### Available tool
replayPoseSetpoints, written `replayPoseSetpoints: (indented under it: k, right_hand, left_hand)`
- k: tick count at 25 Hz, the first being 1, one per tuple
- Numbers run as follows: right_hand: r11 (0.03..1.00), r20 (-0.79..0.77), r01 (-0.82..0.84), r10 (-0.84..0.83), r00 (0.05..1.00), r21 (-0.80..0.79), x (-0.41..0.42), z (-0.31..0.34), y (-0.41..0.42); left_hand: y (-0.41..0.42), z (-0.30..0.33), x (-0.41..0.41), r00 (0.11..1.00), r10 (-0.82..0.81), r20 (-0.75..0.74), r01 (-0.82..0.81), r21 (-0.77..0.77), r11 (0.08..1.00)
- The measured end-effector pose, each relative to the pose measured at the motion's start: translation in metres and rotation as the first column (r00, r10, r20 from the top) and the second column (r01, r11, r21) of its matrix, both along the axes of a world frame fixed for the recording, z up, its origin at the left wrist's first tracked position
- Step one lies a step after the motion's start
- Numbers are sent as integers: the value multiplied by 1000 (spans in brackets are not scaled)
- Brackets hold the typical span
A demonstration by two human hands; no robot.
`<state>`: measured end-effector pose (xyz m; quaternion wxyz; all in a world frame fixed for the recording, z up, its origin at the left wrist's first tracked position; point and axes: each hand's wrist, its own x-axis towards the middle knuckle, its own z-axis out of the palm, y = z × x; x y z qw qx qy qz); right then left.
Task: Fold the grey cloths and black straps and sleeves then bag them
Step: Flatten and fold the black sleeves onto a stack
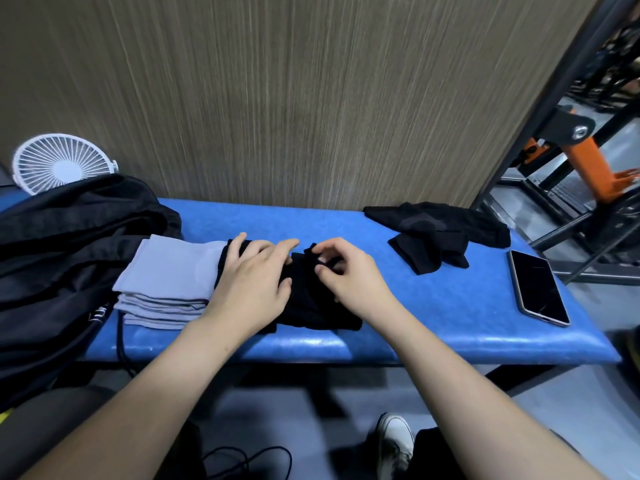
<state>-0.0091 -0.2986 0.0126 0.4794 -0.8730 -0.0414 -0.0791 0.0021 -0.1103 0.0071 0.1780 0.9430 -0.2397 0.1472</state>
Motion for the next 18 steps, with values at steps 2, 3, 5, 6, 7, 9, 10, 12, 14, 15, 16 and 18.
replayPoseSetpoints:
  k: [2, 3, 5, 6, 7, 9, 10, 12, 14, 15, 16, 18]
  right_hand:
    - [999, -41, -45, 46, 998, 11, 2, -3, 6]
    - [997, -79, -68, 69, 994, 20, 2, -4, 7]
    - [994, -128, -103, 108, 986, 43, 2, -4, 8]
    - [990, -122, -111, 120, 985, 82, 2, -3, 7]
    - [986, -94, -101, 115, 989, 134, 1, -1, 6]
    - [989, -2, -8, 8, 1000, 146, 0, 5, -3]
    - [994, 46, 67, -71, 996, 80, 0, 8, -11]
    - [977, 75, 163, -154, 985, -139, 0, 6, -29]
    - [953, -51, 114, -133, 990, -279, 0, 1, -43]
    - [953, -129, 74, -116, 985, -295, 0, -3, -47]
    - [955, -188, 42, -100, 977, -292, 1, -7, -48]
    - [970, -225, 32, -88, 970, -243, 3, -13, -45]
  left_hand:
    - [3, -2, 1, 999, 0, 38, 0, -16, 1000]
    - [4, -3, 2, 999, -1, 51, 3, -29, 1000]
    - [5, -3, 2, 999, -14, 51, 17, -49, 999]
    - [4, -3, 2, 998, -27, 49, 29, -46, 998]
    - [3, -4, 2, 998, -38, 51, 40, -35, 999]
    - [0, -5, 3, 998, -47, 45, 48, -12, 999]
    - [-1, -6, 4, 999, -43, 33, 43, -2, 999]
    - [-4, -7, 5, 1000, -28, 12, 27, 34, 999]
    - [-7, -7, 5, 1000, -11, -2, 11, 74, 997]
    - [-7, -7, 5, 1000, -4, -11, 5, 89, 996]
    - [-8, -6, 5, 1000, 0, -23, 2, 98, 995]
    - [-9, -5, 4, 999, 1, -33, 2, 102, 995]
